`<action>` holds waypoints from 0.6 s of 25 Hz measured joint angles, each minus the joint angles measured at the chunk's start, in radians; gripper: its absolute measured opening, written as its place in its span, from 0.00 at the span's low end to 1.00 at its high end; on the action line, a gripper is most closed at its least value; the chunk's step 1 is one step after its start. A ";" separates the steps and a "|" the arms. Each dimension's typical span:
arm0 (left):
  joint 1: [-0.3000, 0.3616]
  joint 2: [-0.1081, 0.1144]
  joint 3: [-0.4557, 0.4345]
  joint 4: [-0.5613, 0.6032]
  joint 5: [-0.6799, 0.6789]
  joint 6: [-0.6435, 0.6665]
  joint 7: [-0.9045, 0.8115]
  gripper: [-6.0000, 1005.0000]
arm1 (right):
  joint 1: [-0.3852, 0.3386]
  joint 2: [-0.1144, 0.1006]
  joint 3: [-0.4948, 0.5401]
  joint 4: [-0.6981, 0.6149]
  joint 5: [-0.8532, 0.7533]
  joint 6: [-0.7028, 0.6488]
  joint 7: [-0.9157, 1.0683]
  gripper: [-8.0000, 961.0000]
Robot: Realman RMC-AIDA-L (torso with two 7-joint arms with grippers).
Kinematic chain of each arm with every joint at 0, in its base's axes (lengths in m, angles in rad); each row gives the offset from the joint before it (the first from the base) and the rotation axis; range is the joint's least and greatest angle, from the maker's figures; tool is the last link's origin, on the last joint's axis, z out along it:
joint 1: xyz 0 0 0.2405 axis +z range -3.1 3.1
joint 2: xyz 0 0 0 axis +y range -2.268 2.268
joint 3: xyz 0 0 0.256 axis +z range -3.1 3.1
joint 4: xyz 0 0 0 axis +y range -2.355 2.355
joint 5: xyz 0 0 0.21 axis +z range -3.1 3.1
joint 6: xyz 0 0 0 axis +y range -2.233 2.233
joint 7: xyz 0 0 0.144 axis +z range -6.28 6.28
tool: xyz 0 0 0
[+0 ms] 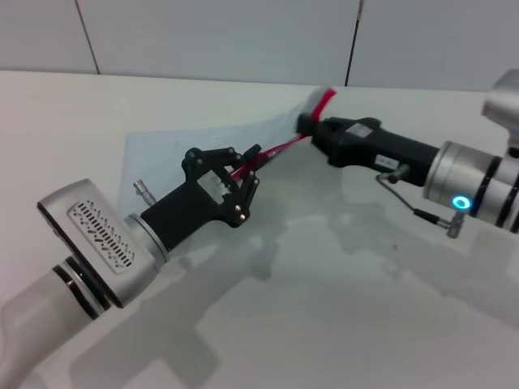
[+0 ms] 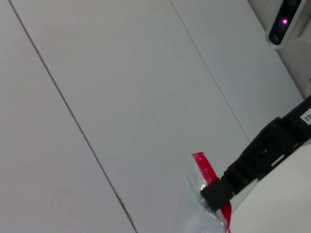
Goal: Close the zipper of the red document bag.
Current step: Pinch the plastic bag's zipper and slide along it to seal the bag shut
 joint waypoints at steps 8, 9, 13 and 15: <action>0.003 0.000 0.001 0.000 0.000 -0.001 0.000 0.09 | -0.043 -0.002 0.089 -0.068 0.003 -0.001 0.013 0.13; 0.003 0.000 0.001 0.000 0.000 -0.001 0.000 0.09 | -0.049 -0.003 0.102 -0.079 0.003 -0.001 0.015 0.13; 0.003 0.000 0.002 0.000 0.000 -0.001 0.000 0.08 | -0.075 -0.004 0.149 -0.124 0.005 -0.002 0.032 0.13; 0.004 0.000 0.003 0.000 0.000 -0.001 0.000 0.08 | -0.087 -0.004 0.176 -0.143 0.005 -0.002 0.037 0.13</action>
